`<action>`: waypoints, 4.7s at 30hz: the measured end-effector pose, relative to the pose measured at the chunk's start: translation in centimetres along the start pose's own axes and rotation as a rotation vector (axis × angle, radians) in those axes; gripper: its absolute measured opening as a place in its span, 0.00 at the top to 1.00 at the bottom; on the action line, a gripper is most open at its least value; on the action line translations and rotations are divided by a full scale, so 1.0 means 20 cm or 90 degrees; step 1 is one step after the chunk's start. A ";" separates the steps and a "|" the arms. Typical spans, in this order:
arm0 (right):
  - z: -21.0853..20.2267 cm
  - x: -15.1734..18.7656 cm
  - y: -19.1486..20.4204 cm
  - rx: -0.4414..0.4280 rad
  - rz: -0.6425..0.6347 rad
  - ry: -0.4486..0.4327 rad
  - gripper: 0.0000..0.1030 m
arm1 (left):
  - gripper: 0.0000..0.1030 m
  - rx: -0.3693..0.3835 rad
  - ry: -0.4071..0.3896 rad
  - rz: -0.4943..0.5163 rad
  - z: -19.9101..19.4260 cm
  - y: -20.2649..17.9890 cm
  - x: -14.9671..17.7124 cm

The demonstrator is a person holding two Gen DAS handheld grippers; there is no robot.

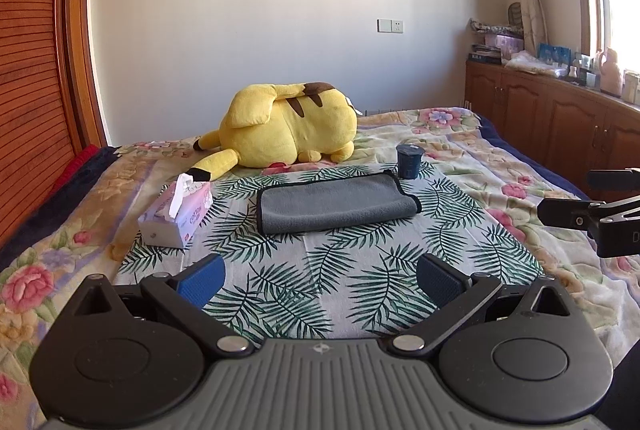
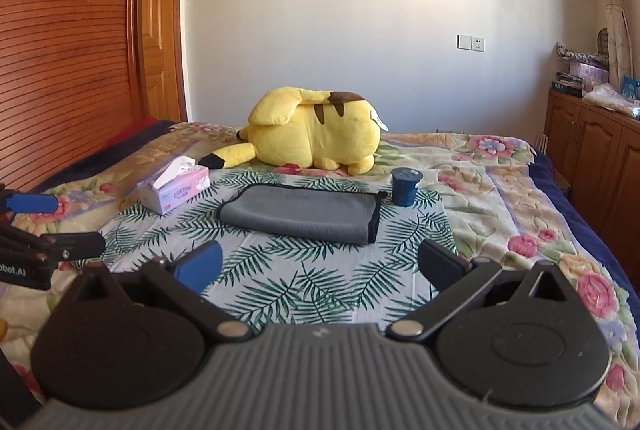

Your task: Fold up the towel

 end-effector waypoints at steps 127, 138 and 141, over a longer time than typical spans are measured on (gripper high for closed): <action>-0.01 0.21 -0.02 0.090 0.026 -0.054 0.00 | 0.16 -0.034 -0.078 -0.034 0.03 0.07 0.16; -0.01 0.21 -0.02 0.090 0.026 -0.054 0.00 | 0.16 -0.033 -0.078 -0.030 0.02 0.08 0.15; -0.01 0.21 -0.02 0.090 0.026 -0.054 0.00 | 0.16 -0.033 -0.076 -0.027 0.03 0.08 0.16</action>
Point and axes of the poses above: each gripper's, at about its wrist camera, not at the fingertips, and z roughly the way its jaws point, y to its left, x to its underside, the point moved 6 cm from there along z, roughly the way its jaws point, and after that the axes turned 6 degrees about -z, right-handed, at the moved point
